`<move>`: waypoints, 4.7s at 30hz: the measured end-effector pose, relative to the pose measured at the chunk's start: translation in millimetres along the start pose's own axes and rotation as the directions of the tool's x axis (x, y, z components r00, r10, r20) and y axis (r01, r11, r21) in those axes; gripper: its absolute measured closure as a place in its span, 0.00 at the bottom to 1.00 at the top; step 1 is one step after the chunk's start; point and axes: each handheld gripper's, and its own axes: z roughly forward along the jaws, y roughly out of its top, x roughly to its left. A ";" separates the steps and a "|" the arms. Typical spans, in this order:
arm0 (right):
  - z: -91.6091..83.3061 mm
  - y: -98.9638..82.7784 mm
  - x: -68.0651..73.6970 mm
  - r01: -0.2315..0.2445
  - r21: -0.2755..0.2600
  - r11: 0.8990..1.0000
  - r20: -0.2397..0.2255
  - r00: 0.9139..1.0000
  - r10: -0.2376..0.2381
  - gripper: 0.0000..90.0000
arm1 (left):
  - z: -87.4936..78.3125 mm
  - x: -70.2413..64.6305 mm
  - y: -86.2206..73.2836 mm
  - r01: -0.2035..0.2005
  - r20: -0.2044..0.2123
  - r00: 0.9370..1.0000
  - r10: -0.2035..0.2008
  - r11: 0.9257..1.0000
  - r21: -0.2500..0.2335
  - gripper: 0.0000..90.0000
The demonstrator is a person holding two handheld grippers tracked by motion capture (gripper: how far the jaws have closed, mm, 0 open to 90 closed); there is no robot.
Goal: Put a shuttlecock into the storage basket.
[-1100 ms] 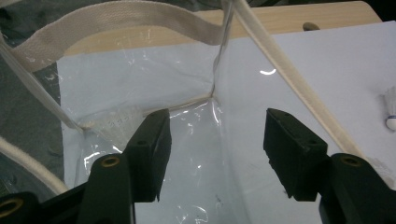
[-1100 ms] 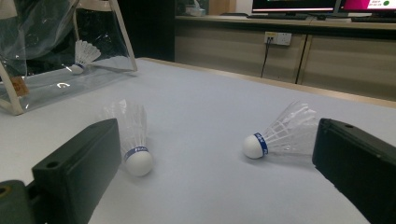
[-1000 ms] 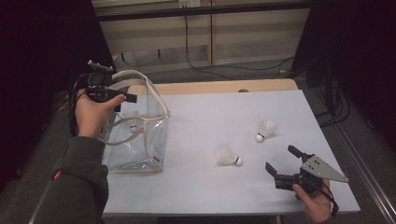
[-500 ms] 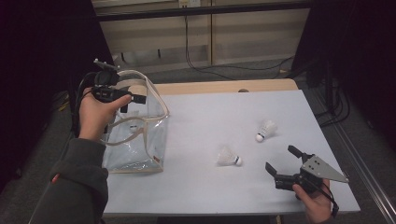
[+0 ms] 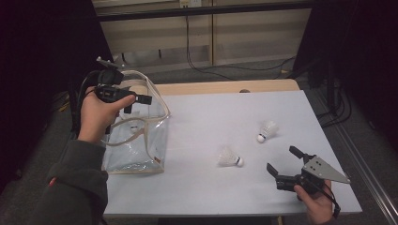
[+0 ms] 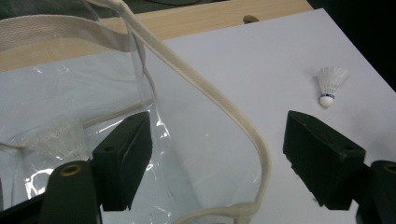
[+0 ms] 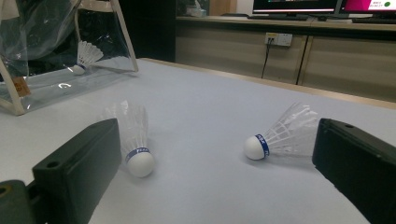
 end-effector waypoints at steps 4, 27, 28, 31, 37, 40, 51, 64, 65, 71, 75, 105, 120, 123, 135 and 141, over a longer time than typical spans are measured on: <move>0.1 0.1 0.5 0.002 0.000 1.000 -0.002 1.000 -0.002 0.01 | 0.7 -5.1 0.3 -0.006 0.013 1.000 0.006 1.000 0.001 0.26; 2.9 1.7 -0.3 0.001 -0.003 1.000 -0.008 1.000 -0.001 0.01 | 7.4 -38.5 3.1 -0.081 0.096 0.992 0.079 0.997 0.015 0.21; 3.3 1.7 -0.3 0.001 -0.003 1.000 -0.008 1.000 -0.001 0.01 | 7.8 -39.4 3.1 -0.086 0.099 0.992 0.083 0.996 0.019 0.21; 3.9 1.8 -0.1 -0.001 -0.002 1.000 -0.009 1.000 0.001 0.01 | 9.0 -41.2 3.5 -0.093 0.112 0.990 0.090 0.995 0.021 0.21; 5.3 1.7 -0.3 -0.003 0.001 1.000 -0.013 1.000 0.003 0.01 | 11.4 -47.4 3.2 -0.103 0.126 0.987 0.100 0.994 0.020 0.20; 6.2 1.5 0.1 0.001 0.002 1.000 -0.011 1.000 -0.001 0.01 | 12.8 -52.3 3.3 -0.114 0.134 0.985 0.111 0.993 0.019 0.20; 8.5 3.2 -0.3 0.001 -0.002 1.000 -0.018 1.000 -0.001 0.01 | 20.7 -66.7 3.8 -0.141 0.170 0.976 0.134 0.990 0.028 0.18; 9.6 3.5 0.1 0.003 0.000 1.000 -0.021 1.000 -0.003 0.01 | 34.6 -80.4 -0.8 -0.164 0.211 0.965 0.155 0.986 0.027 0.16; 9.4 3.5 0.0 0.004 0.000 1.000 -0.021 1.000 -0.004 0.01 | 35.9 -81.3 -1.4 -0.161 0.212 0.965 0.153 0.987 0.025 0.16; 8.6 3.4 -0.2 0.001 0.002 1.000 -0.017 1.000 -0.001 0.01 | 43.7 -82.7 -5.8 -0.174 0.222 0.961 0.164 0.984 0.029 0.14; 9.5 3.6 0.7 0.005 0.000 1.000 -0.022 1.000 -0.005 0.01 | 48.9 -85.4 -9.5 -0.179 0.225 0.960 0.168 0.984 0.027 0.14; 9.5 3.6 1.1 0.007 0.001 1.000 -0.023 1.000 -0.007 0.01 | 76.4 -99.9 -31.2 -0.223 0.256 0.944 0.206 0.974 0.038 0.11; 9.1 3.5 1.0 0.006 0.003 1.000 -0.023 1.000 -0.006 0.01 | 88.0 -103.4 -43.2 -0.233 0.258 0.942 0.216 0.972 0.035 0.10; 9.2 3.4 1.1 0.007 0.002 1.000 -0.024 1.000 -0.007 0.01 | 91.1 -103.5 -45.6 -0.230 0.262 0.942 0.212 0.972 0.040 0.10; 9.3 3.2 1.0 0.008 0.004 1.000 -0.024 1.000 -0.008 0.01 | 98.3 -105.7 -53.5 -0.233 0.270 0.938 0.216 0.972 0.031 0.09; 9.4 3.3 1.4 0.007 0.004 1.000 -0.025 1.000 -0.007 0.01 | 101.2 -106.5 -57.3 -0.244 0.277 0.934 0.226 0.969 0.033 0.09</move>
